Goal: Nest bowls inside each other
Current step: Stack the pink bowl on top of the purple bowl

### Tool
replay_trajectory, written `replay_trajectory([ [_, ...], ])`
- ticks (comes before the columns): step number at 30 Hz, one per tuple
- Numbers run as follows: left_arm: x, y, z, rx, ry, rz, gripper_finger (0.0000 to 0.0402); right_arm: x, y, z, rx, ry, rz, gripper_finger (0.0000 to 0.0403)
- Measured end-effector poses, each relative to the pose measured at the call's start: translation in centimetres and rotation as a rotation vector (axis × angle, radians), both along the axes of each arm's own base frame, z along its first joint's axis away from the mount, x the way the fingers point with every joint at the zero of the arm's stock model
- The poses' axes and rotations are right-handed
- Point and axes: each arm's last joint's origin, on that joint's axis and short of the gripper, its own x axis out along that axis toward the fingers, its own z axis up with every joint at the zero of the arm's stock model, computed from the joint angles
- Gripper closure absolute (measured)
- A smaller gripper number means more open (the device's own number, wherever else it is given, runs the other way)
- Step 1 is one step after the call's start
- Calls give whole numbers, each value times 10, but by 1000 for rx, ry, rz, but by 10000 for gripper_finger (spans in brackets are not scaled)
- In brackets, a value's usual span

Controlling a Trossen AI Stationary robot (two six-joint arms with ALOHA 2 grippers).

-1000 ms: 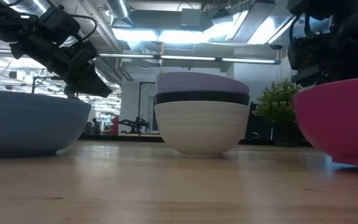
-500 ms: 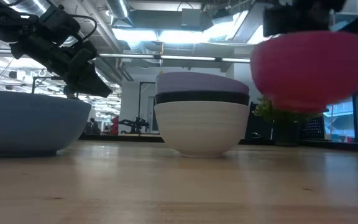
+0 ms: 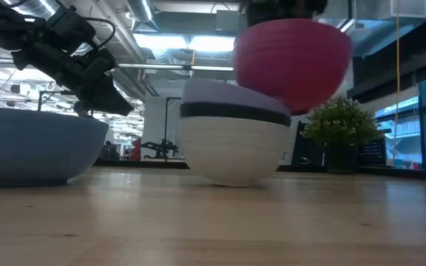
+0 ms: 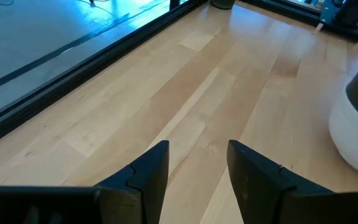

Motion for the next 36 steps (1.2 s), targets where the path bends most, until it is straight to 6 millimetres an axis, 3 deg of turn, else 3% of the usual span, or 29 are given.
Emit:
replay_trajectory([
  [4, 0, 0, 0, 0, 0, 0, 244, 19, -1, -3, -20, 41, 65, 395],
  [11, 0, 0, 0, 0, 0, 0, 244, 34, -8, 31, -45, -60, 85, 395],
  [16, 0, 0, 0, 1, 1, 1, 244, 37, -14, 39, -55, -122, 65, 395],
  [29, -1, 1, 0, 27, 18, 45, 244, 71, -16, -3, 32, -111, 124, 395],
  [36, -1, 1, 0, 28, 19, 46, 244, 78, -18, 0, 27, -167, 139, 395],
])
